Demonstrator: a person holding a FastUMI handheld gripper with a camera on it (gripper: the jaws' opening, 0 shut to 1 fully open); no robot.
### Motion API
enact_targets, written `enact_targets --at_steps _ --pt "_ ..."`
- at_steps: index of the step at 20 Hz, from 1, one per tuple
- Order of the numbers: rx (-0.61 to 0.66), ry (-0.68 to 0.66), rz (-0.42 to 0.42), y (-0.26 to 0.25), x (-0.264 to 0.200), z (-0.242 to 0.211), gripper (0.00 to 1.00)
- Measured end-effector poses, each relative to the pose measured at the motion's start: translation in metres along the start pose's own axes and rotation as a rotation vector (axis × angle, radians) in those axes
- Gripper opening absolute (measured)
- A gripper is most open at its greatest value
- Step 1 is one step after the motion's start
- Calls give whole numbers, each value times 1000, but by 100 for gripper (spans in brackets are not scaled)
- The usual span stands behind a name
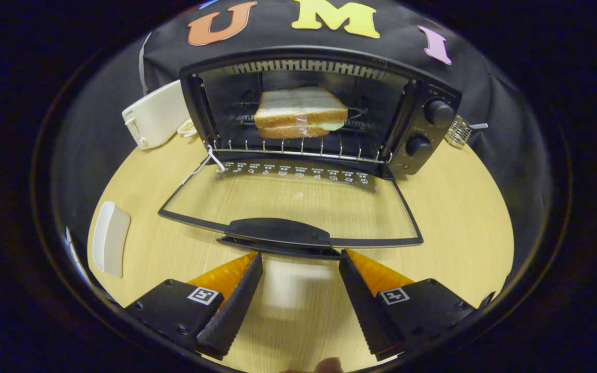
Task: Open the toaster oven, put the food inside, and close the toaster oven door.
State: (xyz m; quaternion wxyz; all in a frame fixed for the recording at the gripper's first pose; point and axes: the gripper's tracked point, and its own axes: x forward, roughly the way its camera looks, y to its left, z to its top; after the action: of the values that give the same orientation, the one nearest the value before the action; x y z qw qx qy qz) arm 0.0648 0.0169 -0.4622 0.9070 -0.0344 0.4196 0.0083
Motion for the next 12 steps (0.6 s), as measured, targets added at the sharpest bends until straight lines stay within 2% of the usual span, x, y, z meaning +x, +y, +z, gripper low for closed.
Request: enact_targets --at_steps 12 --pt "17 -189 16 -5 -50 54 97"
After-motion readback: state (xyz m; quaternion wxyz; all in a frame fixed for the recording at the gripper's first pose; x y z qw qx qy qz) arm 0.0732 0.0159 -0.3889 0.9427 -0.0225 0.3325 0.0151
